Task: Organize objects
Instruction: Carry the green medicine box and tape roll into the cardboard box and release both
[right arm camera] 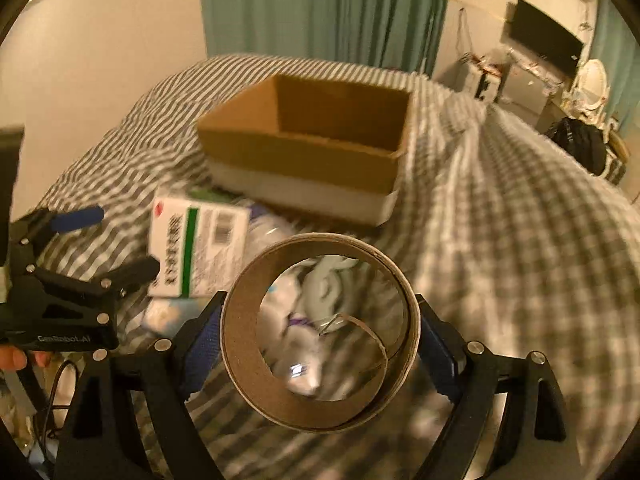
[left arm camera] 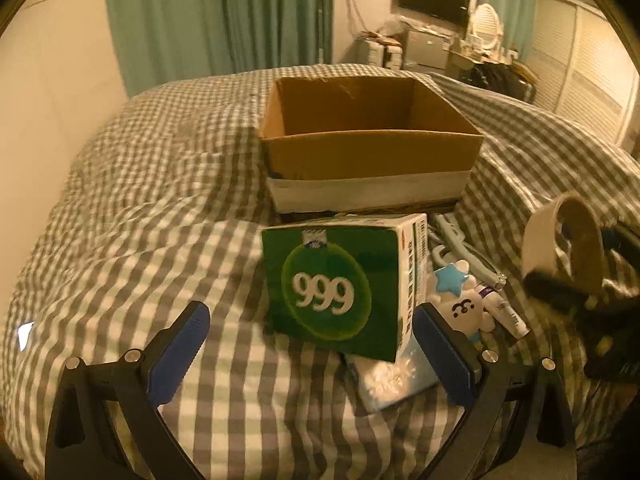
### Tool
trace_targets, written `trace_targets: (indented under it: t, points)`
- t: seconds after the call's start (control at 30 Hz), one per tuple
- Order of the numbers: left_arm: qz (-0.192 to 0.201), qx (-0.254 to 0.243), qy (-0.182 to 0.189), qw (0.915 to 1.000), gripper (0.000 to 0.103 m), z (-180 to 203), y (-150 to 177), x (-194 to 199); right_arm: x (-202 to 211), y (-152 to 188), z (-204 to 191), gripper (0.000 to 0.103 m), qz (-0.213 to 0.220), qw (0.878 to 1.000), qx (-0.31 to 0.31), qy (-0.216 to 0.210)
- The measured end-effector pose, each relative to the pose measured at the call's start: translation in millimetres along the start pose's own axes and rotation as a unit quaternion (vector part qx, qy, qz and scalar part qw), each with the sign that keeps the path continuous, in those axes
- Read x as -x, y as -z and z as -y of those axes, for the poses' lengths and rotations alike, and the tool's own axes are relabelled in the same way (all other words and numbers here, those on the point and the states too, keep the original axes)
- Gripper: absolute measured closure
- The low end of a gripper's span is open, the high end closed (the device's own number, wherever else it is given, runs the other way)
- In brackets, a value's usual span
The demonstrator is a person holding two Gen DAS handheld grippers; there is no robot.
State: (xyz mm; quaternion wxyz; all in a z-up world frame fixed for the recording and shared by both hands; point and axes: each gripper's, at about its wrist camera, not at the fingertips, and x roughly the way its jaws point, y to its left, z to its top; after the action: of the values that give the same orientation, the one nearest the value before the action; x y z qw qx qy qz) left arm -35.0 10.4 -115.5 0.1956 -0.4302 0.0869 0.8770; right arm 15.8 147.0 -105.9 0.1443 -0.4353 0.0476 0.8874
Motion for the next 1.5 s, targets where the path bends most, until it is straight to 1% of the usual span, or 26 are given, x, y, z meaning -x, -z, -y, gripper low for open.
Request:
trace_targets:
  t: [0.17,0.27,0.33,0.47,0.6,0.73,0.8,0.93,1.0,1.07,1.1,1.2,1.37,1.5]
  points:
    - [-0.015,0.004,0.041,0.9990,0.000,1,-9,-23,8,-11,18,0.016,0.015,1.000,-0.010,0.012]
    - [-0.019,0.003,0.058,0.9981,0.000,4,-15,-40,8,-16,24,0.016,0.018,1.000,-0.010,0.013]
    - [-0.021,-0.003,0.055,0.9982,0.000,7,-19,-51,5,-17,26,0.016,0.017,1.000,-0.011,0.011]
    - [-0.004,-0.015,0.050,0.9986,0.000,6,-29,-58,-3,-16,31,0.016,0.005,1.000,-0.015,0.004]
    - [-0.012,0.019,0.055,0.9982,0.000,-7,-30,-54,-2,-16,33,0.016,0.005,1.000,-0.022,-0.003]
    - [-0.007,0.032,0.048,0.9983,0.000,-16,-23,-41,-3,-14,31,0.016,0.004,1.000,-0.023,-0.006]
    - [-0.007,0.032,0.054,0.9980,0.000,-18,-20,-37,-4,-14,30,0.016,0.004,1.000,-0.027,-0.003]
    - [-0.014,0.030,0.064,0.9974,0.000,-20,-21,-41,-2,-13,28,0.016,0.005,1.000,-0.028,-0.003]
    - [-0.025,0.028,0.083,0.9959,0.000,-20,-21,-51,-2,-13,28,0.016,0.004,1.000,-0.028,-0.001]
    - [-0.036,0.029,0.091,0.9948,0.000,-19,-21,-65,-5,-14,28,0.016,0.001,1.000,-0.027,0.000]
    - [-0.034,0.031,0.088,0.9951,0.000,-19,-21,-69,-6,-14,28,0.016,-0.001,1.000,-0.027,-0.001]
    - [-0.029,0.050,0.109,0.9924,0.000,-22,-24,-76,-8,-14,27,0.016,-0.005,1.000,-0.025,-0.001]
    - [-0.027,0.051,0.114,0.9919,0.001,-25,-22,-74,-8,-14,28,0.016,-0.004,1.000,-0.028,-0.001]
    - [-0.014,0.038,0.097,0.9945,0.002,-17,-26,-55,2,-18,26,0.016,0.006,1.000,-0.024,-0.006]
